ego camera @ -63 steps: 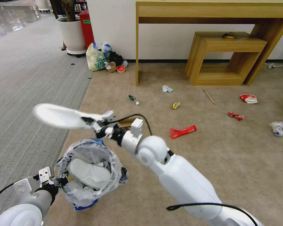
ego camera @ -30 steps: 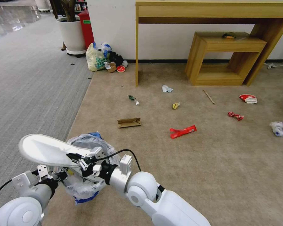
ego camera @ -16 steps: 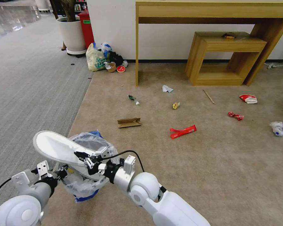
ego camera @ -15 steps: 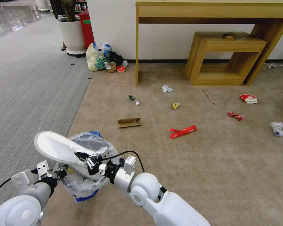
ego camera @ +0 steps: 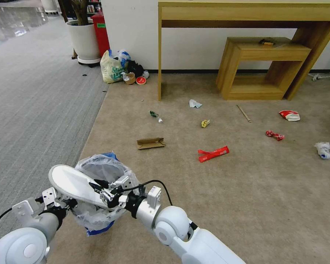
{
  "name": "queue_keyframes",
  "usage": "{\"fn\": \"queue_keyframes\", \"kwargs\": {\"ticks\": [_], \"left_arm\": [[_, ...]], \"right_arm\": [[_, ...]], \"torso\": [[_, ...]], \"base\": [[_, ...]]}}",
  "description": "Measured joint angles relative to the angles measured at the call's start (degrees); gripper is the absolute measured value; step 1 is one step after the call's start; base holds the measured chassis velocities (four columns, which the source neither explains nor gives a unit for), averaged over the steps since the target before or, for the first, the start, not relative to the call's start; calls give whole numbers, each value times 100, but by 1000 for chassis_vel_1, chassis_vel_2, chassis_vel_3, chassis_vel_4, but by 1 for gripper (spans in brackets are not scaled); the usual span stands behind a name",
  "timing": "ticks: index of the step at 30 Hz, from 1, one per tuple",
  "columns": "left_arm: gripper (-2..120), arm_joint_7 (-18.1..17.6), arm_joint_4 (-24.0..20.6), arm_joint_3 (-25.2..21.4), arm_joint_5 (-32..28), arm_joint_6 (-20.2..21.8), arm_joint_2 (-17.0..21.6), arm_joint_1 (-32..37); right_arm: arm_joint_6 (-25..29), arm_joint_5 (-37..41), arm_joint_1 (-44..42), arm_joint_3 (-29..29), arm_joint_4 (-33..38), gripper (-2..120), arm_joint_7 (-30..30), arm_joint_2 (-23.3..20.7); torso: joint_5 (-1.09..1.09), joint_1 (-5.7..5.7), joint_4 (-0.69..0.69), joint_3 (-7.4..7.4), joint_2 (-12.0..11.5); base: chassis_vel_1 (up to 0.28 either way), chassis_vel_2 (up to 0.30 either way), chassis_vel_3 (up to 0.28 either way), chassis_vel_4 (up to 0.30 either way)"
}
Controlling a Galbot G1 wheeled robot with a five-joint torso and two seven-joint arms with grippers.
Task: Pick up the trash bin and place the garbage on the floor into it.
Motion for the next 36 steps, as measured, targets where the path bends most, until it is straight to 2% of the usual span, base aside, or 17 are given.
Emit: {"fn": "queue_keyframes", "kwargs": {"ticks": [3, 4, 7, 8, 11, 12, 15, 19, 22, 26, 29, 31, 34, 36], "left_arm": [[0, 7, 67, 4, 3, 0, 18, -31], [0, 7, 67, 4, 3, 0, 18, -31], [0, 57, 116, 8, 49, 0, 22, -47], [0, 57, 116, 8, 49, 0, 22, -47], [0, 110, 162, 9, 121, 0, 25, -52], [0, 110, 162, 9, 121, 0, 25, -52], [0, 175, 175, 6, 192, 0, 27, -46], [0, 243, 180, -12, 244, 0, 41, -27], [0, 360, 204, -60, 393, 0, 41, 0], [0, 478, 217, -81, 534, 0, 23, 28], [0, 764, 263, -138, 911, 0, -24, 76], [0, 799, 267, -151, 943, 0, -29, 88], [0, 932, 274, -189, 1063, 0, -48, 121], [0, 963, 276, -194, 1080, 0, -50, 127]], "right_arm": [[-8, 15, 60, 59, 136, 55, 32, -44], [-8, 15, 60, 59, 136, 55, 32, -44], [-51, 43, 165, 168, 308, 68, 65, -100], [-51, 43, 165, 168, 308, 68, 65, -100], [-156, 13, 274, 400, 457, 83, 107, -149], [-156, 13, 274, 400, 457, 83, 107, -149], [-315, -49, 381, 728, 497, 97, 189, -224], [-473, -98, 439, 1103, 467, 100, 195, -353], [-529, -158, 405, 1593, 394, 100, 134, -644], [-540, -189, 297, 1911, 370, 100, 100, -832], [-539, -307, -1, 2466, 340, 100, 91, -1073], [-531, -364, -119, 2642, 340, 100, 92, -1124], [-408, -547, -639, 3337, 433, 100, 95, -1253], [-378, -585, -789, 3500, 471, 100, 93, -1275]], "torso": [[0, 0, 0, 0, 0], [0, 0, 0, 0, 0], [0, 0, 0, 0, 0], [0, 0, 0, 0, 0], [0, 0, 0, 0, 0], [0, 0, 0, 0, 0], [0, 0, 0, 0, 0], [1, 0, 1, 0, 0], [1, 0, -1, 0, 0], [1, 0, 0, 0, 0], [1, 0, 2, 0, 0], [2, 0, 1, 0, 0], [2, 0, -1, 0, 0], [2, 0, -1, 0, 0]], "base": [[0, 0, 0, 0], [0, 0, 0, 0], [0, 0, 0, 0], [0, 0, 0, 0], [0, 0, 0, 0], [0, 0, 0, 0], [0, 0, 0, 0], [0, 0, 0, 0], [0, 0, 0, 0], [0, 0, 0, 0], [0, 0, 0, 0], [0, 0, 0, 0], [0, 0, 0, 0], [0, 0, 0, 0]]}}
